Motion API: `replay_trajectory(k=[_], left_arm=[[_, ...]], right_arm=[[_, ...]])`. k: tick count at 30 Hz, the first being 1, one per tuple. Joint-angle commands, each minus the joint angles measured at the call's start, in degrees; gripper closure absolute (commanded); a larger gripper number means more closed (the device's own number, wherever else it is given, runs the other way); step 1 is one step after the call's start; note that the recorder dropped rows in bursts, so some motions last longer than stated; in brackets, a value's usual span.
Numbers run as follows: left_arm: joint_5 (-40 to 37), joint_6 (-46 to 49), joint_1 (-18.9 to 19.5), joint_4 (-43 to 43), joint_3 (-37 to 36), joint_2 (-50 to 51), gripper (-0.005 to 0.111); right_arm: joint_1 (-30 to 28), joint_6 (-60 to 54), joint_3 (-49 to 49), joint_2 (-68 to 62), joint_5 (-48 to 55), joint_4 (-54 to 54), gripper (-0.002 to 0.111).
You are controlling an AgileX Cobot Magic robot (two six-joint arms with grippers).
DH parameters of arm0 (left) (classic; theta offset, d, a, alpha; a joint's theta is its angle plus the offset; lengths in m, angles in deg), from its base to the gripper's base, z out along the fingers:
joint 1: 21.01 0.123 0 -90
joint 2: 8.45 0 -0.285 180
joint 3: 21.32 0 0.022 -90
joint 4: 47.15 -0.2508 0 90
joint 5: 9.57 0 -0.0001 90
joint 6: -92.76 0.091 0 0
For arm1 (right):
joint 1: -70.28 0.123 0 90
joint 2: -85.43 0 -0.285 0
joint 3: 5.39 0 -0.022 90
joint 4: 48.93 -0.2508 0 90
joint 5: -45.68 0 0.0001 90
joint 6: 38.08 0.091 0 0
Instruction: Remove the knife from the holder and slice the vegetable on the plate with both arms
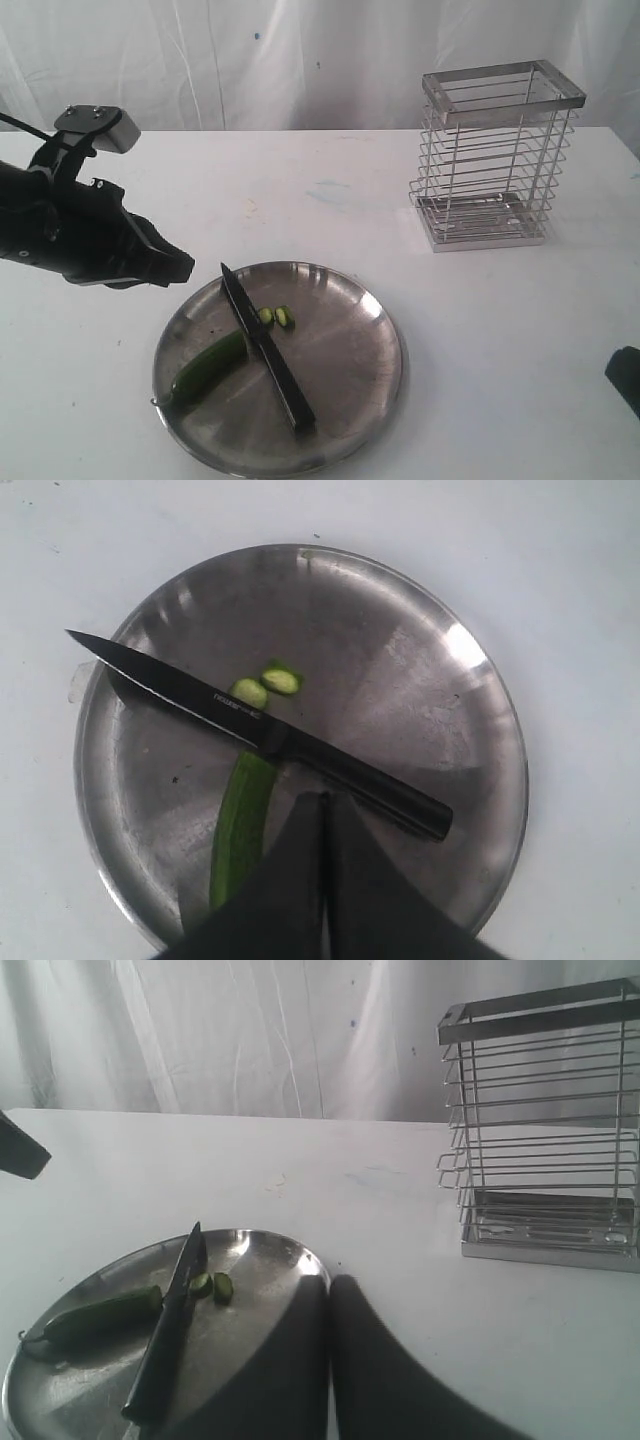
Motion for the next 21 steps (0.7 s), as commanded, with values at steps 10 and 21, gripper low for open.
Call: replay_trajectory(k=[10,21], left_arm=[[-0.3,0.2,0.2,0.6,-0.1,-0.6,0.107],[1.3,0.2,0.2,0.6,-0.1,-0.6,0.107]], right_arm=[[-0.3,9.6,-2.4,1.6,-2.2,9.2,0.108],[-0.3,10.4,-2.4,1.6,-1.2,9.2,0.108]])
